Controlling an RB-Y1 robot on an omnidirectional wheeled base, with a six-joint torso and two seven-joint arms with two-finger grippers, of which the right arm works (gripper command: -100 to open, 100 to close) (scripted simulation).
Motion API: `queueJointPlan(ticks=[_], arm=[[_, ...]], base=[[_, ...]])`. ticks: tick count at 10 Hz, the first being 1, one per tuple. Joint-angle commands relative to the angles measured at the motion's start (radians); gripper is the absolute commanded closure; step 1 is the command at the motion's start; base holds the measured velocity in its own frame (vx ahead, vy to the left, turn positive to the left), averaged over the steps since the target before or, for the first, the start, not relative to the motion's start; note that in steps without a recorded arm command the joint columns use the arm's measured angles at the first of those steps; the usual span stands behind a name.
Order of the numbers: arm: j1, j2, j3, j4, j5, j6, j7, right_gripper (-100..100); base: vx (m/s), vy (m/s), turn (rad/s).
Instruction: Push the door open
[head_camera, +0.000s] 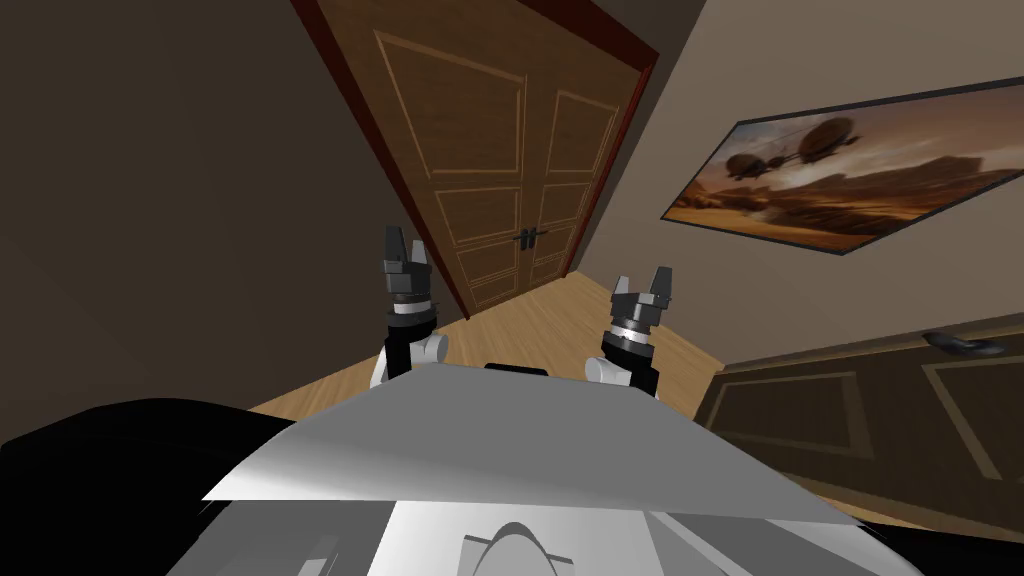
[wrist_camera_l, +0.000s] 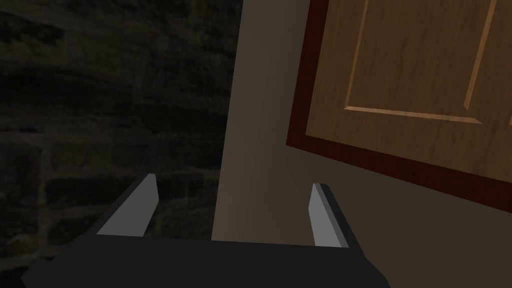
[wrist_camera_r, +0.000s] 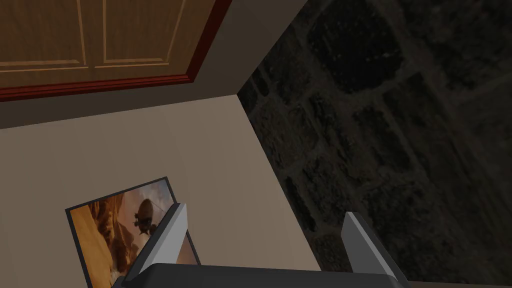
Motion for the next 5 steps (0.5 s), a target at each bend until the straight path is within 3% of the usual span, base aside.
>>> queueJointPlan(ticks=[1, 5], arm=[[-0.019, -0.017, 0.003, 0.031, 0.005, 0.006, -0.008, -100], [-0.067, -0.050, 0.011, 0.108, 0.016, 0.022, -0.027, -100]], base=[[0.114, -0.038, 0.074], [0.178, -0.066, 0.076]])
